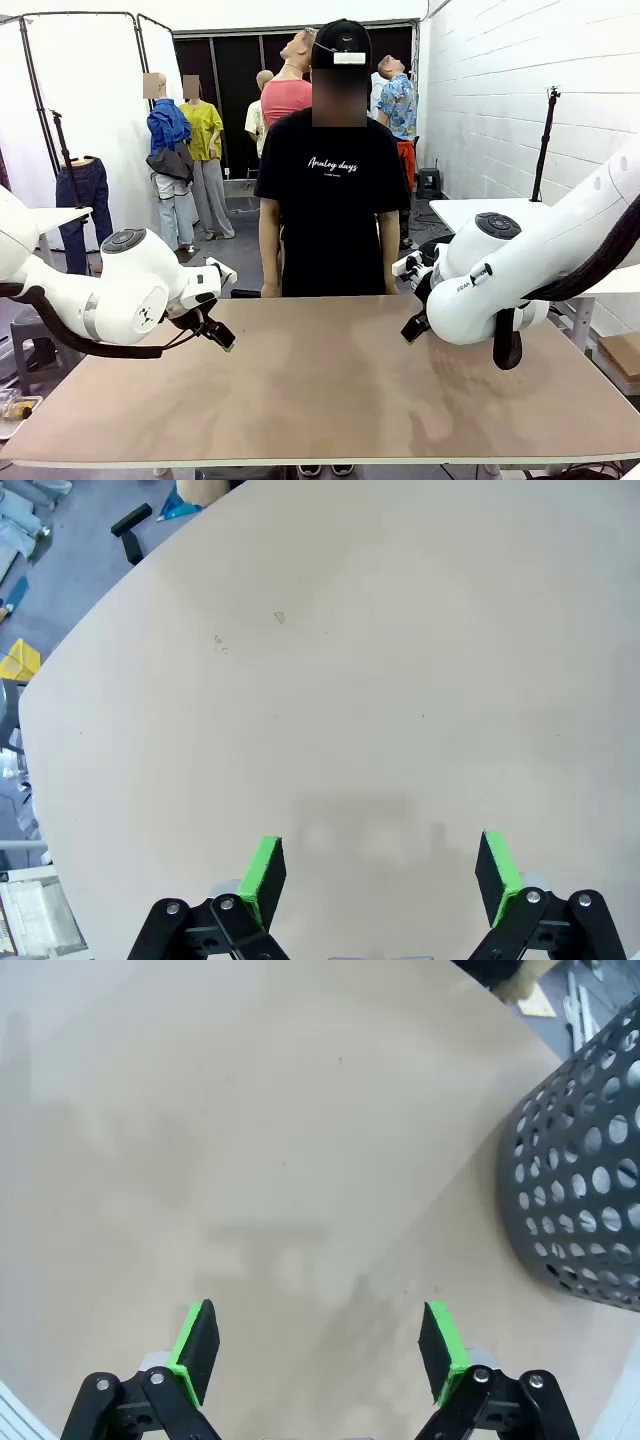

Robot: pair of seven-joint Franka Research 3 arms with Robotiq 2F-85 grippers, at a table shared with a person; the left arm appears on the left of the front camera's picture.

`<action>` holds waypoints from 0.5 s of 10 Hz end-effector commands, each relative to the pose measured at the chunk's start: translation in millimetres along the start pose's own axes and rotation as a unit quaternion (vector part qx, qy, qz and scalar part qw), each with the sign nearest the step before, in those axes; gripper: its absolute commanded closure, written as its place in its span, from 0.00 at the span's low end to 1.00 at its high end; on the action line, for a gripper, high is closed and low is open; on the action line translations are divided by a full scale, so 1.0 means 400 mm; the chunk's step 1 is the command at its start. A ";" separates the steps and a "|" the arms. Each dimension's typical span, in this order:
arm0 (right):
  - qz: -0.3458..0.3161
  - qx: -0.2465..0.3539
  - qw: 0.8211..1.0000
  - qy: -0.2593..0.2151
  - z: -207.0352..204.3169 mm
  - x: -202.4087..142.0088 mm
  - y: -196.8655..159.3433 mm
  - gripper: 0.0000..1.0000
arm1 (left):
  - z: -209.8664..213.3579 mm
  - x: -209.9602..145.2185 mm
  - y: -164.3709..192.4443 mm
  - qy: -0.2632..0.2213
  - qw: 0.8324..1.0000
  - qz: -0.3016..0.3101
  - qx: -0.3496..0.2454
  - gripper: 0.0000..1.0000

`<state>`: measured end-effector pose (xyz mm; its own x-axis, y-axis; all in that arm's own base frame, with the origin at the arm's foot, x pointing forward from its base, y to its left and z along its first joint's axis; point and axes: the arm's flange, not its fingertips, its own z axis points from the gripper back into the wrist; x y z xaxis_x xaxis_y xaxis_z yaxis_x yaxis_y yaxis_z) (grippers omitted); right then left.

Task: Fold the training pants.
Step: Grab both ends of the Training pants handed by a person.

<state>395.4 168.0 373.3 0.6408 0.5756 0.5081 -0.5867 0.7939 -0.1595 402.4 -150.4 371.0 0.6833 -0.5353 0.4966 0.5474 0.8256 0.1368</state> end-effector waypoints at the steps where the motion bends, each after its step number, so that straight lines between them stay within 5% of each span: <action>1: 0.000 0.000 1.000 0.000 0.000 0.000 0.000 0.00 | 0.000 0.000 0.000 0.000 1.000 0.000 0.000 0.00; 5: 0.000 0.000 1.000 0.000 0.000 0.000 0.000 0.00 | 0.000 0.000 0.000 0.000 1.000 0.000 0.000 0.00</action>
<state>395.4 168.1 373.3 0.6405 0.5761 0.5079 -0.5870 0.7936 -0.1600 402.1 -151.1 371.0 0.6825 -0.5365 0.4965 0.5486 0.8248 0.1371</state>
